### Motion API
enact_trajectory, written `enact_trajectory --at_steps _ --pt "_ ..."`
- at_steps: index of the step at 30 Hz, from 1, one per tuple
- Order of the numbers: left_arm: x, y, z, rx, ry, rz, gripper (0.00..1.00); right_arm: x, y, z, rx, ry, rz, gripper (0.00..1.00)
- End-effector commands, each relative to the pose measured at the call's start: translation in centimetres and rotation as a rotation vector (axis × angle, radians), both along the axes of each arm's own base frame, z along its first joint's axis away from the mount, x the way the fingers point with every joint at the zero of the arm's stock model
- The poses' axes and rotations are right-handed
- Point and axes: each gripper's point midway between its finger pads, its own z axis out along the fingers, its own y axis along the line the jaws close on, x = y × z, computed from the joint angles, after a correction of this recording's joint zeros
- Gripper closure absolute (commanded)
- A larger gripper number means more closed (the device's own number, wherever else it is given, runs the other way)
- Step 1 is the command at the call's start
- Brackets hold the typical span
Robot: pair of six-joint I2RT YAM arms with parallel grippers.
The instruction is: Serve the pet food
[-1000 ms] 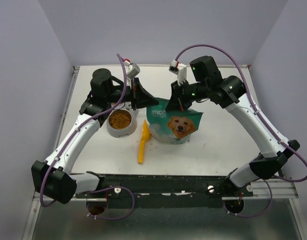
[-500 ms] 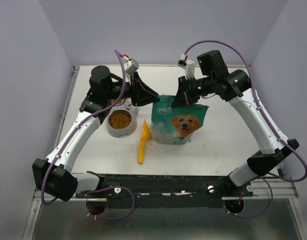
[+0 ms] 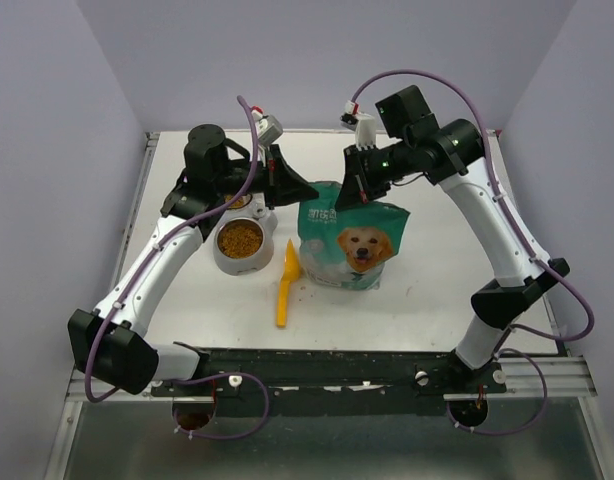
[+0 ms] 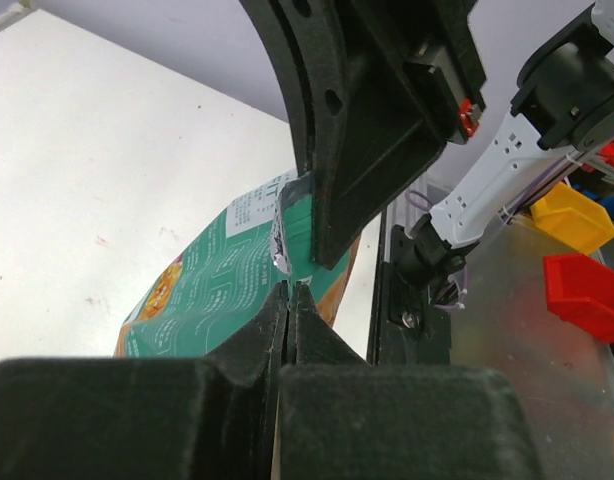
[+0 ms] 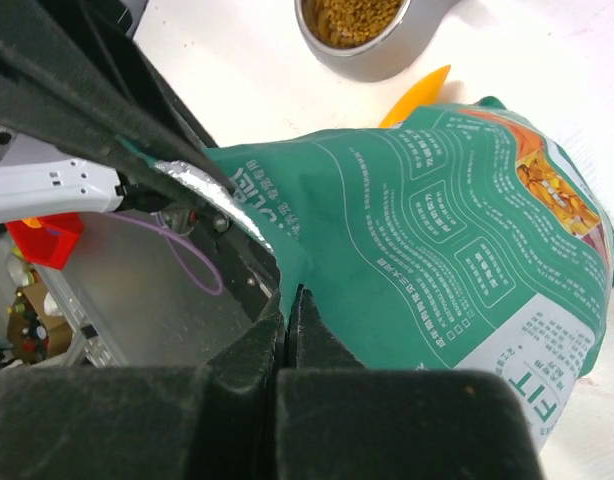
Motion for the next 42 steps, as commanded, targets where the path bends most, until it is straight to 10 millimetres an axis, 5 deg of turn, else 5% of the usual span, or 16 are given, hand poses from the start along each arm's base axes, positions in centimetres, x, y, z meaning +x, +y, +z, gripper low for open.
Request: enact_trajectory --at_steps 1,5,9,12,15,21,29,34,42 --pt "1.7 0.6 0.3 0.024 -0.043 0.086 1.00 -6.0 2.3 5.5 0.186 0.029 0.168 1.00" --pt "3.2 0.9 -0.8 0.048 -0.021 0.120 1.00 -7.6 2.1 5.3 0.240 0.047 0.209 1.00" --pt "3.8 1.3 -0.9 0.043 -0.020 0.121 1.00 -5.4 0.1 2.9 0.171 -0.015 0.109 1.00" --pt "3.8 1.2 -0.6 0.035 -0.019 0.108 1.00 -3.9 -1.3 1.9 0.123 -0.067 0.046 0.77" --pt "4.1 1.1 0.2 0.006 -0.022 0.120 1.00 -2.4 -3.5 0.3 -0.015 -0.146 -0.025 0.66" --pt "3.8 1.0 1.4 -0.056 -0.046 0.119 1.00 -1.6 -5.5 1.4 -0.053 -0.345 -0.046 0.58" --pt "3.6 1.0 1.4 -0.047 -0.056 0.090 1.00 -0.2 -4.2 0.3 -0.025 -0.352 -0.047 0.76" --pt "2.5 1.3 0.9 -0.031 -0.065 0.001 1.00 0.5 -6.1 -0.7 -0.106 -0.396 -0.112 1.00" --pt "2.6 1.9 0.3 -0.015 -0.068 0.007 1.00 -1.2 -7.7 -0.8 -0.163 -0.376 -0.078 0.98"
